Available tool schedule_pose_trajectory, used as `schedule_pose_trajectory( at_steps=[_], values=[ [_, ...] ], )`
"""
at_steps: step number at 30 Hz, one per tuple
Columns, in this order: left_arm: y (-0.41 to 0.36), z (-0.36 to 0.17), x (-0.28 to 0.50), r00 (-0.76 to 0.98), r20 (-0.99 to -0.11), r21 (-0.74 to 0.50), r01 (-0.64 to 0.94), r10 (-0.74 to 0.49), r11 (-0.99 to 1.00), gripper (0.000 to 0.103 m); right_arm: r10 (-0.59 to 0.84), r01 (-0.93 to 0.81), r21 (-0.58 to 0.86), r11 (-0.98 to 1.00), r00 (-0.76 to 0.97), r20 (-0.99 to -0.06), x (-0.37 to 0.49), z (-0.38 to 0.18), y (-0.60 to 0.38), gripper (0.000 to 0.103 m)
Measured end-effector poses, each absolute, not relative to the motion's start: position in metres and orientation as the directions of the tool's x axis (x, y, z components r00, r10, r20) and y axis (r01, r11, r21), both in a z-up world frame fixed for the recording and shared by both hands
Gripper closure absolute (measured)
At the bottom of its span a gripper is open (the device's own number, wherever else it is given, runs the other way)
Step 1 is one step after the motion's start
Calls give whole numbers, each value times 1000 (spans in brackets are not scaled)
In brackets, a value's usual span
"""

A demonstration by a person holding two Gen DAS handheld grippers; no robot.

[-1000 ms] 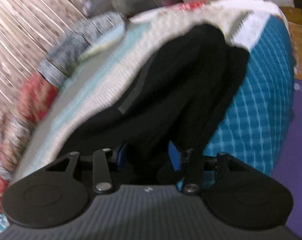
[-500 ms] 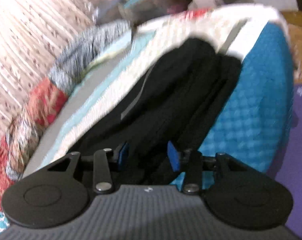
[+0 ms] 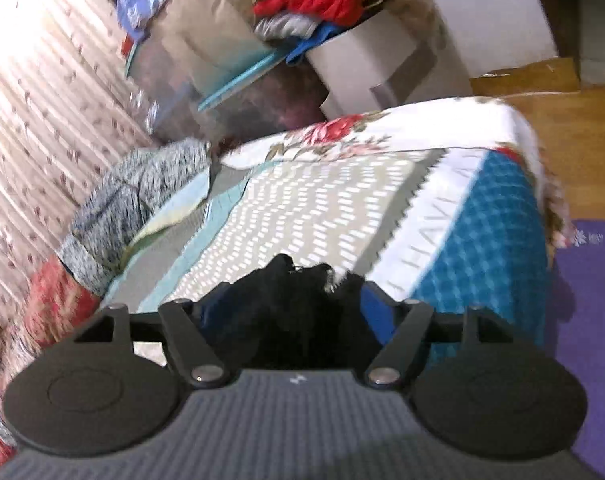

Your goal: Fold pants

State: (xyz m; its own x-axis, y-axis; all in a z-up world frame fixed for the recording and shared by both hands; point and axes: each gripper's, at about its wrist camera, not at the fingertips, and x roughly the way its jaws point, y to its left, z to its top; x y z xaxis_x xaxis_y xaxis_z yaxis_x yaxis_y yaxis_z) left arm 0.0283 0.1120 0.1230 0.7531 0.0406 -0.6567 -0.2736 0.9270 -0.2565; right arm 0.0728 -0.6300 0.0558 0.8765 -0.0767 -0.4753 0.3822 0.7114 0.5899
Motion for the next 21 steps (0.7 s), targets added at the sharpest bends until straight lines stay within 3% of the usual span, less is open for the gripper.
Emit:
schedule_pose_trajectory(
  at_steps=[2,6,8,10,12,13,15,21],
  values=[
    [89,105,53,716,-698,-238,-248,12,939,32,-38,348,566,747,872,-487,81,62,-629,86],
    [56,71,80,621,-784,-184,-236,3,954,33,-128,321,581,748,928,-349,55,76,-644,87],
    [44,58,83,582,-812,-122,-224,33,967,33,-176,403,592,698,898,-403,55,56,-664,87],
    [33,51,83,580,-811,-38,-182,77,983,31,-139,474,557,682,832,-537,67,29,-674,83],
    [26,53,80,578,-810,8,-153,96,988,29,-99,430,640,637,869,-485,55,19,-682,71],
    [26,55,79,577,-811,4,-152,92,988,29,-94,411,693,593,889,-448,46,18,-687,52],
    [30,59,77,575,-815,-33,-166,70,986,29,-115,373,793,483,924,-364,22,15,-695,39],
    [41,69,76,601,-799,-122,-178,10,976,28,-44,291,867,403,953,-300,-17,-2,-680,39]
  ],
)
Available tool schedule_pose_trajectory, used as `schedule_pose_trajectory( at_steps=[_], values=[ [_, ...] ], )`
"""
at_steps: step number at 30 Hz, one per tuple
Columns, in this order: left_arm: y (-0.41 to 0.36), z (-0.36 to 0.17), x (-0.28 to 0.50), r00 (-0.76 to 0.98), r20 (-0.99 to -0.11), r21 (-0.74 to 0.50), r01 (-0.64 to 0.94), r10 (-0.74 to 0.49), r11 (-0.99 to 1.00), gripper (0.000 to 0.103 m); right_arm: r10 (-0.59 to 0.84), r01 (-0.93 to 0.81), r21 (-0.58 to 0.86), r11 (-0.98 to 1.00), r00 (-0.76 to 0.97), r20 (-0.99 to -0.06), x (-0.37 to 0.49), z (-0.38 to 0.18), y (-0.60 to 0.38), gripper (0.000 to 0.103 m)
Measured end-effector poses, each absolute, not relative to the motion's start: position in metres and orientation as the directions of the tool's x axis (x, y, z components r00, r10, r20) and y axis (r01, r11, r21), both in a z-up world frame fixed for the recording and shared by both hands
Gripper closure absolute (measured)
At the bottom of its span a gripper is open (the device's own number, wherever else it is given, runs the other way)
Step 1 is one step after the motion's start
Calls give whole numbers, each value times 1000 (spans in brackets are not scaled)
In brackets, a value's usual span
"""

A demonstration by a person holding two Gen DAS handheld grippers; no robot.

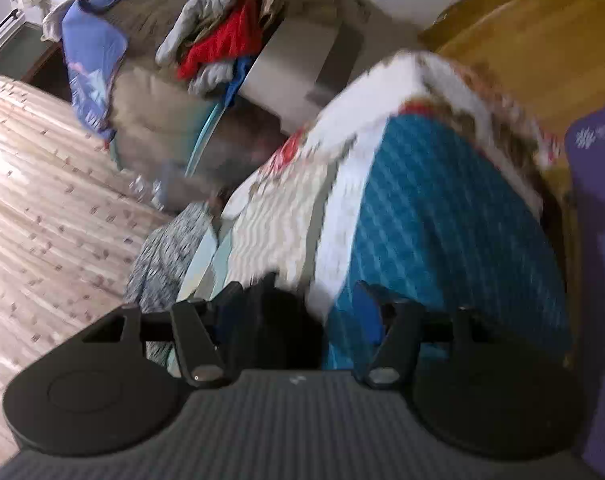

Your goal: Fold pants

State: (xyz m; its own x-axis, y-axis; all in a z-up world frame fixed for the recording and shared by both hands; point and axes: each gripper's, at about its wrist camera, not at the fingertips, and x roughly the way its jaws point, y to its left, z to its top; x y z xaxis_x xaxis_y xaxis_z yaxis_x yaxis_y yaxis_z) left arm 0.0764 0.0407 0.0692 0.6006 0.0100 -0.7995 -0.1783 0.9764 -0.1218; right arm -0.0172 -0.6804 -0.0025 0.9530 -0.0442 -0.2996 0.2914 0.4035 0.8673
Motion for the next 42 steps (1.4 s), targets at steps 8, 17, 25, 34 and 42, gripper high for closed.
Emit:
schedule_pose_trajectory(
  at_steps=[8,17,25,34,42],
  values=[
    [37,51,87,582,-811,-35,-158,64,987,26,-37,303,825,476,945,-325,14,8,-662,42],
    [37,53,90,584,-808,-24,-165,79,986,25,-61,385,742,549,904,-424,35,20,-643,79],
    [43,112,41,712,-698,-247,-139,-77,959,29,-75,156,246,957,949,-308,29,97,-536,78],
    [27,107,23,688,-696,-346,-72,-204,936,28,192,-391,-294,872,826,-529,14,46,-386,73],
    [38,92,5,659,-713,-382,-81,-238,921,27,109,-424,-551,719,852,-512,-9,45,-368,46]
  ],
)
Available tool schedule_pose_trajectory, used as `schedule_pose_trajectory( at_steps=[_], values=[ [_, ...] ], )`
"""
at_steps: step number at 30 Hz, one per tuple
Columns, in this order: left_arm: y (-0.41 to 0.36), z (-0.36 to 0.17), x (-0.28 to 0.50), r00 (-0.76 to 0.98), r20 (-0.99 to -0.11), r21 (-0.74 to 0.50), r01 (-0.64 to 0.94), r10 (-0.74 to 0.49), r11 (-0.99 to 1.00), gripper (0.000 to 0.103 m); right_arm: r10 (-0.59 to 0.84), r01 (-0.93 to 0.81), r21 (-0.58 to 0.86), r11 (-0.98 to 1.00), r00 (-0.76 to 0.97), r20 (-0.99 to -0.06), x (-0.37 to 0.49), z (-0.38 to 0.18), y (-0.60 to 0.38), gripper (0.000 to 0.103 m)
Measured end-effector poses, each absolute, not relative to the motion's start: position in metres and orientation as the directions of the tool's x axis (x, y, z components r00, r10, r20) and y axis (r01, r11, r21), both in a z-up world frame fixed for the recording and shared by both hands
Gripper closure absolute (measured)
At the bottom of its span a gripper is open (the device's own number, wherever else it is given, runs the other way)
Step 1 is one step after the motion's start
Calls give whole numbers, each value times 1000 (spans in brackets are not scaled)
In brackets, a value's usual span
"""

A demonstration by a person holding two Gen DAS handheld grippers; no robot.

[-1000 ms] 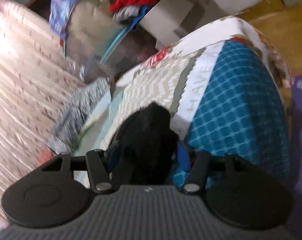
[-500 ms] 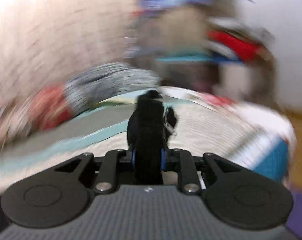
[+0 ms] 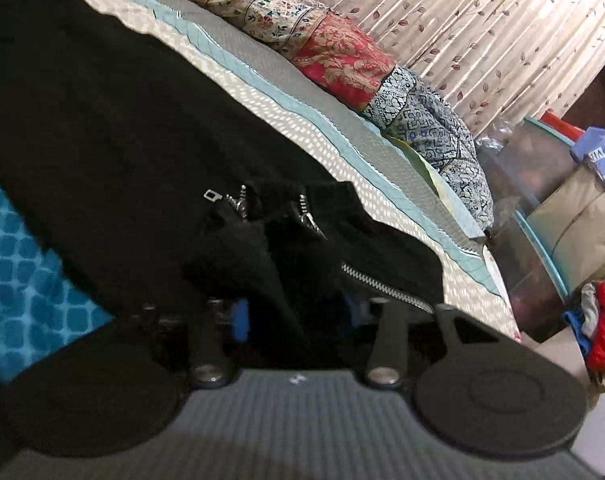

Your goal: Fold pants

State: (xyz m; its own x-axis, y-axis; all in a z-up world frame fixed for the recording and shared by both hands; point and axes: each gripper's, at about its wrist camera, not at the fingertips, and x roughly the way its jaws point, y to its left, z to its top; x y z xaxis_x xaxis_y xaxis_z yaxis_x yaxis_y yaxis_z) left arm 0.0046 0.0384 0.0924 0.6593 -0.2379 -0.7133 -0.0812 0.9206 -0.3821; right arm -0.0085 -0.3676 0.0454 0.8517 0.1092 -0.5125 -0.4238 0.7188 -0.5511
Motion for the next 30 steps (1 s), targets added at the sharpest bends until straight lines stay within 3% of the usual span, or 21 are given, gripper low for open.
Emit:
schedule_pose_trajectory(
  at_steps=[5,11,13,15,17,20,23,26,28,30],
  values=[
    [39,86,1,647,-721,-392,-87,-247,916,27,208,-448,-394,803,829,-519,-24,66,-385,47],
    [38,93,-6,664,-709,-378,-72,-238,923,27,335,-419,-64,906,800,-497,-8,78,-392,53],
    [42,96,-12,668,-706,-379,-78,-234,922,27,309,-373,2,928,765,-566,6,63,-390,54],
    [50,100,-23,679,-695,-387,-78,-235,919,27,259,-303,62,951,671,-695,28,36,-390,54],
    [62,108,-38,705,-666,-407,-70,-244,911,27,281,-265,133,955,668,-689,30,37,-391,53],
    [92,122,-68,751,-619,-434,-84,-229,897,20,252,-239,112,965,707,-661,24,60,-377,56],
    [127,123,-95,780,-612,-431,-191,-130,882,13,305,-262,161,952,745,-593,17,82,-355,56],
    [166,105,-108,764,-644,-471,-355,-39,808,4,414,-287,302,909,705,-575,28,90,-317,66],
    [185,90,-109,766,-641,-543,-413,-44,731,0,542,-326,440,837,606,-582,47,82,-277,80],
    [198,77,-102,773,-631,-597,-433,-63,675,0,629,-360,518,776,508,-589,60,73,-229,83]
  ],
)
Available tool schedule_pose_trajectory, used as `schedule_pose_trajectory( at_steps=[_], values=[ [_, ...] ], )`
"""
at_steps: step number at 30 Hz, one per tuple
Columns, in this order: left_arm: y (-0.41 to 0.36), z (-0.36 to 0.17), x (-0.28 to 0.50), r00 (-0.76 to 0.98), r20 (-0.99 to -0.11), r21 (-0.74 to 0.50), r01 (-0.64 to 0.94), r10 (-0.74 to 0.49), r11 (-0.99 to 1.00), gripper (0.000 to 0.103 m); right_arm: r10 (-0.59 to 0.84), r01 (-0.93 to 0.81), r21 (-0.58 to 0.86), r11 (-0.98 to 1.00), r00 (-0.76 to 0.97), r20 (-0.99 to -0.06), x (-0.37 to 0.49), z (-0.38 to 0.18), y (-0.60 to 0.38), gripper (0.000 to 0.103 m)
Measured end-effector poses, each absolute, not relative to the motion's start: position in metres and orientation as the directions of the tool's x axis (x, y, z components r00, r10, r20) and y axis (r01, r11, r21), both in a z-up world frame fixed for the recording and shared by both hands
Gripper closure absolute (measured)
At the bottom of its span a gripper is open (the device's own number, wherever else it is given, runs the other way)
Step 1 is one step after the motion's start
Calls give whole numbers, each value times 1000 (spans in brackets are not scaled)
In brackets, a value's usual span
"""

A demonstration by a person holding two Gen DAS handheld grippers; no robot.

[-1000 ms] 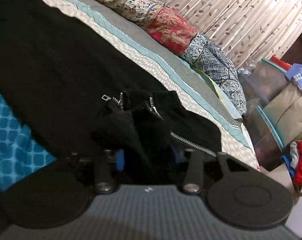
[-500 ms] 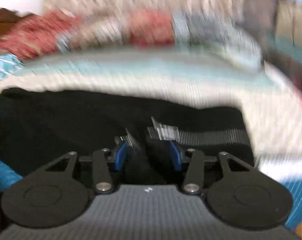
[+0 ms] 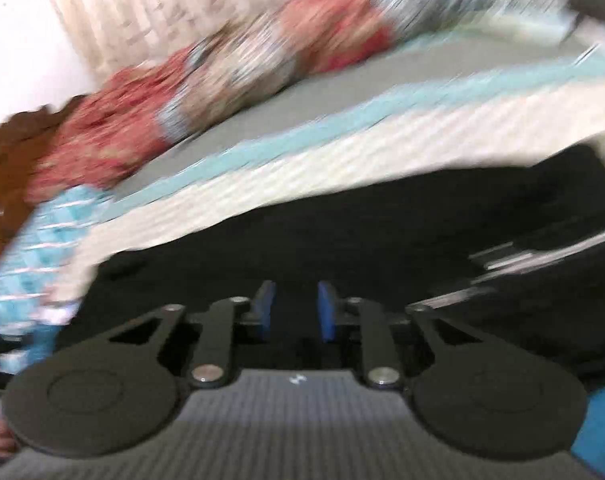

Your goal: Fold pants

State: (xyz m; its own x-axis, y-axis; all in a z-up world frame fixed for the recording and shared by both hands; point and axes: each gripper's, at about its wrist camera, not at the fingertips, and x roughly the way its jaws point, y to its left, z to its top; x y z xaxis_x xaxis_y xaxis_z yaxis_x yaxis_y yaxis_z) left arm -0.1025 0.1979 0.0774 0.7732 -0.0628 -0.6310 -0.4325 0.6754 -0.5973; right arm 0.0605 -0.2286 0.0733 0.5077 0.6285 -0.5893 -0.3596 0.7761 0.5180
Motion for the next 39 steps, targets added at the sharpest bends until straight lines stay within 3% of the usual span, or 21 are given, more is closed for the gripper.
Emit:
schedule_pose_trajectory(
  at_steps=[4,8,9,10,11,12,16,19,24,29,32,33,34,35,37,39],
  values=[
    [201,64,-81,791,-601,-638,-386,-118,666,0,731,-390,619,682,340,-591,84,54,-127,84],
    [191,57,-63,804,-588,-610,-364,-93,704,4,767,-267,719,642,221,-603,120,29,-54,84],
    [190,55,-62,803,-591,-595,-369,-77,714,17,762,-234,725,648,197,-617,126,22,-42,84],
    [189,52,-58,797,-601,-577,-377,-64,725,40,749,-209,719,662,166,-641,129,14,-29,84],
    [190,50,-57,790,-610,-571,-381,-65,727,49,734,-191,709,679,149,-663,126,3,-16,89],
    [191,46,-55,787,-612,-581,-384,-75,717,56,731,-187,707,682,155,-664,126,-3,-10,103],
    [187,52,-58,821,-564,-624,-352,-90,698,66,746,-169,727,666,144,-650,129,-2,-6,103],
    [166,74,-54,850,-518,-590,-276,-94,759,67,775,-113,768,631,134,-617,132,-2,-9,101],
    [105,109,-43,879,-461,-389,-73,-125,918,68,806,-111,814,570,271,-527,116,19,-61,93],
    [30,106,-26,838,-490,-205,157,-240,966,67,767,-82,830,552,440,-467,114,35,-124,91],
    [-12,85,-19,782,-564,-99,253,-264,962,66,742,-60,836,545,500,-448,109,35,-154,76],
    [-24,77,-18,767,-593,-50,269,-246,962,65,738,-43,845,533,512,-440,108,33,-162,62],
    [-31,72,-19,762,-606,-13,280,-231,960,61,734,-21,854,520,522,-434,106,29,-169,49],
    [-37,70,-21,759,-612,16,294,-223,956,56,733,4,866,500,530,-426,105,24,-173,45],
    [-42,73,-28,750,-618,32,325,-237,945,29,749,32,892,451,529,-398,103,18,-176,39],
    [-39,83,-39,746,-607,8,351,-274,937,22,765,34,904,426,521,-380,101,17,-179,29]
  ],
)
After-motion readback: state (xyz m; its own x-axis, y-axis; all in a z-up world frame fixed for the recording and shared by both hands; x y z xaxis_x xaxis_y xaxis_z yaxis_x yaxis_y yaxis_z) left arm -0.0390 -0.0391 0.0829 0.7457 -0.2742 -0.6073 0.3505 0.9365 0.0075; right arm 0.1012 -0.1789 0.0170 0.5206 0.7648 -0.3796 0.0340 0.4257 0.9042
